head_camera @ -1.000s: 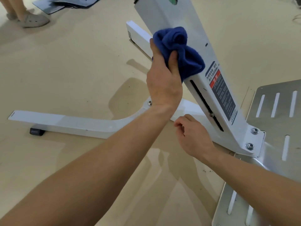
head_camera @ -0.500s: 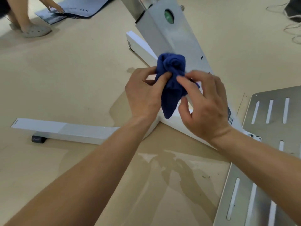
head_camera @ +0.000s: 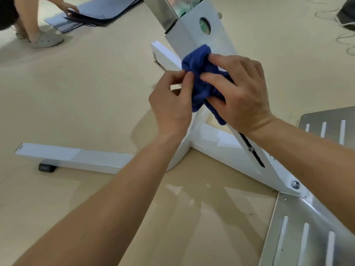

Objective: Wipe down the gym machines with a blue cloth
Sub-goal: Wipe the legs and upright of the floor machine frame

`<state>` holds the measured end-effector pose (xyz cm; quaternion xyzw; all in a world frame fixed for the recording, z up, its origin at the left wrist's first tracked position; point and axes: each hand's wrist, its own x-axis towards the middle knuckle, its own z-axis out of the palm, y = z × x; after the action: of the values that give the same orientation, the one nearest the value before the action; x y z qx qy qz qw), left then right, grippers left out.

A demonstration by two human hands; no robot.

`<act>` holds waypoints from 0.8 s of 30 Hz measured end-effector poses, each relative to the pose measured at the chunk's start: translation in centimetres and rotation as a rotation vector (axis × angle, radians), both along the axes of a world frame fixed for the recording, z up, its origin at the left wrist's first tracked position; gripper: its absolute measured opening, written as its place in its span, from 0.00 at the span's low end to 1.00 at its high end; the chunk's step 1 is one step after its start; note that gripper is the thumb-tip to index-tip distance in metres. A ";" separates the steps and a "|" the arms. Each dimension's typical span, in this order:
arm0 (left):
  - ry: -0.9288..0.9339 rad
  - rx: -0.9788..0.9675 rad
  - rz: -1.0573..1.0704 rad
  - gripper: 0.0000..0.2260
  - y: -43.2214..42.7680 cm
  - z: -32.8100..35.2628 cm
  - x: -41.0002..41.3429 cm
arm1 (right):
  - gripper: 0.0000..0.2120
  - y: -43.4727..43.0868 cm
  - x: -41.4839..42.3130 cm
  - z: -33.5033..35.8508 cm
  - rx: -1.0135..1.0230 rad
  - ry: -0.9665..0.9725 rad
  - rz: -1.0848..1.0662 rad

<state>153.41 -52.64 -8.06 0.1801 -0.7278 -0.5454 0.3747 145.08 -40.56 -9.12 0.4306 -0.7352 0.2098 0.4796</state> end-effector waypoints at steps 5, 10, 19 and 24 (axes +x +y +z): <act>-0.075 0.064 -0.098 0.04 1.7 -1.1 0.8 | 0.08 2.5 0.7 -1.7 0.004 -0.029 -0.017; 0.006 0.064 -0.046 0.05 2.5 0.2 0.2 | 0.05 3.2 0.2 -1.2 -0.013 -0.162 -0.021; -0.336 0.231 -0.232 0.06 10.6 -9.0 1.7 | 0.05 13.7 4.0 -10.2 0.277 -0.446 -0.237; -0.372 0.292 -0.235 0.05 11.1 -9.9 2.0 | 0.20 14.3 5.7 -10.3 0.238 -0.540 -0.200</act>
<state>155.45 -41.50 -17.98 0.2438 -0.7136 -0.6420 0.1385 150.77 -26.29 -19.37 0.3379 -0.8942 0.1808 0.2315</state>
